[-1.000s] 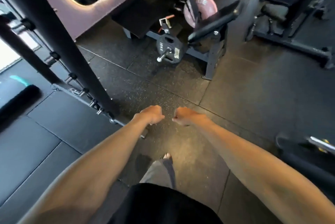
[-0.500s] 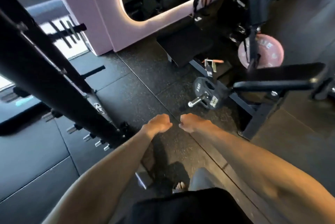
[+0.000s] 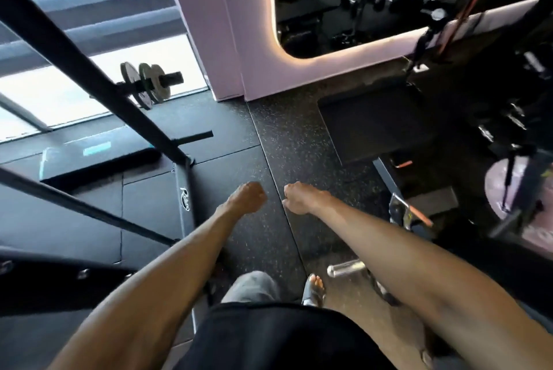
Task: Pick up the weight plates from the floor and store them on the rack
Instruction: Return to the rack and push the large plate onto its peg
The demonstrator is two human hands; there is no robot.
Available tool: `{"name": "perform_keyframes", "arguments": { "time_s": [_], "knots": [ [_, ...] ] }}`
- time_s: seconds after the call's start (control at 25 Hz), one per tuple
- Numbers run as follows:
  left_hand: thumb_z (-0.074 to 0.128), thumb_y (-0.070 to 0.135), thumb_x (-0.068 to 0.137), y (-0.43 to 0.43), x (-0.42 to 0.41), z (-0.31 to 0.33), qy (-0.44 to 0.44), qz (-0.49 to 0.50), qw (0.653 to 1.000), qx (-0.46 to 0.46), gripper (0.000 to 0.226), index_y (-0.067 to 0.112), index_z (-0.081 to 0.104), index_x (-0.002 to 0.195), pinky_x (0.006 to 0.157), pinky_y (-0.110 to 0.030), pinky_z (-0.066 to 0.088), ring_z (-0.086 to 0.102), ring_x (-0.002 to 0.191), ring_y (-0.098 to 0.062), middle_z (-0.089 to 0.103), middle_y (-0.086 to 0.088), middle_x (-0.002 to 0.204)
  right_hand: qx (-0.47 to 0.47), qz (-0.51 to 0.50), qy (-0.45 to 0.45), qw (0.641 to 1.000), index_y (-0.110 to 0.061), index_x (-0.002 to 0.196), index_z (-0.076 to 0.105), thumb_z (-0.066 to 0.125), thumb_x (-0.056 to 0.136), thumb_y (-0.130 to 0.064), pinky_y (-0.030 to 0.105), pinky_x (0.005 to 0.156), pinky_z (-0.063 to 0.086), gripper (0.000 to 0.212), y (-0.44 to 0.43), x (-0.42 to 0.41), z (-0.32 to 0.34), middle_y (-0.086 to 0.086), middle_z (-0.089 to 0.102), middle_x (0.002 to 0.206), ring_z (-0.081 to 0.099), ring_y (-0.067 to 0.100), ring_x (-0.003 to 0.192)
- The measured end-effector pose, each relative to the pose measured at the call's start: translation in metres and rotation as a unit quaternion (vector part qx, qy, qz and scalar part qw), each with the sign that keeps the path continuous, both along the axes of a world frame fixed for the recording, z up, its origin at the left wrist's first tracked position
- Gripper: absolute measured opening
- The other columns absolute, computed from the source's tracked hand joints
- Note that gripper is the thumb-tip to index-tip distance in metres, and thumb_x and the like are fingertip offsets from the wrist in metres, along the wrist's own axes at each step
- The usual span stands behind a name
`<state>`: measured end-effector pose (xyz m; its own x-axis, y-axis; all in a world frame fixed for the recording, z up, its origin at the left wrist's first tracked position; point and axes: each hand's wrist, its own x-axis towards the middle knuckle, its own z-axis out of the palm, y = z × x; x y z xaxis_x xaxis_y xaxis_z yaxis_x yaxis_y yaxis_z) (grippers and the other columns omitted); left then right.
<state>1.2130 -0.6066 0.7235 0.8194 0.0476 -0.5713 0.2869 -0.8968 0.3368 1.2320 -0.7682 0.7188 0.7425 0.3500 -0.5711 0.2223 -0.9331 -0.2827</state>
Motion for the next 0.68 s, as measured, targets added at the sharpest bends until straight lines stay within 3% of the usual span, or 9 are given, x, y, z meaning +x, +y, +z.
{"name": "perform_keyframes", "arguments": {
  "time_s": [0.08, 0.16, 0.28, 0.56, 0.68],
  "knots": [
    [0.053, 0.022, 0.097, 0.002, 0.045, 0.002, -0.004, 0.060, 0.998, -0.021, 0.027, 0.002, 0.066, 0.110, 0.083, -0.038, 0.055, 0.068, 0.100, -0.035, 0.070, -0.021, 0.108, 0.004, 0.022, 0.001, 1.000, -0.004, 0.133, 0.053, 0.049, 0.101, -0.032, 0.041, 0.100, 0.046, 0.043, 0.004, 0.055, 0.001, 0.020, 0.056, 0.138, 0.056, 0.036, 0.126],
    [0.055, 0.023, 0.096, 0.012, 0.085, -0.003, 0.006, 0.128, 0.990, -0.061, 0.026, -0.001, 0.065, 0.102, 0.067, -0.041, 0.055, 0.069, 0.078, -0.038, 0.069, -0.027, 0.092, 0.014, 0.036, 0.005, 0.999, -0.006, 0.130, 0.056, 0.051, 0.100, -0.031, 0.038, 0.095, 0.048, 0.040, 0.013, 0.099, -0.001, 0.018, 0.059, 0.135, 0.059, 0.035, 0.122],
    [0.053, 0.021, 0.097, 0.028, 0.148, -0.006, 0.025, 0.179, 0.979, -0.092, 0.014, 0.010, 0.058, 0.091, 0.052, -0.026, 0.044, 0.056, 0.054, -0.024, 0.062, -0.016, 0.079, 0.012, 0.079, 0.018, 0.997, -0.003, 0.125, 0.061, 0.051, 0.099, -0.024, 0.034, 0.089, 0.050, 0.034, 0.031, 0.166, -0.006, 0.017, 0.062, 0.131, 0.063, 0.031, 0.115],
    [0.051, 0.023, 0.098, 0.082, 0.317, -0.025, 0.040, 0.251, 0.958, -0.133, 0.015, 0.010, 0.059, 0.097, 0.064, -0.029, 0.048, 0.063, 0.071, -0.027, 0.064, -0.015, 0.086, 0.045, 0.094, 0.003, 0.995, -0.009, 0.128, 0.057, 0.045, 0.102, -0.029, 0.036, 0.090, 0.050, 0.034, 0.120, 0.336, -0.014, 0.012, 0.062, 0.130, 0.063, 0.029, 0.113],
    [0.048, 0.031, 0.101, 0.126, 0.363, -0.031, 0.030, 0.348, 0.922, -0.166, 0.025, 0.011, 0.058, 0.091, 0.068, -0.030, 0.048, 0.063, 0.073, -0.027, 0.064, -0.016, 0.090, 0.065, 0.100, 0.015, 0.993, -0.010, 0.129, 0.057, 0.045, 0.103, -0.034, 0.035, 0.088, 0.050, 0.037, 0.167, 0.399, -0.017, 0.012, 0.062, 0.130, 0.063, 0.029, 0.112]
  ]
}}
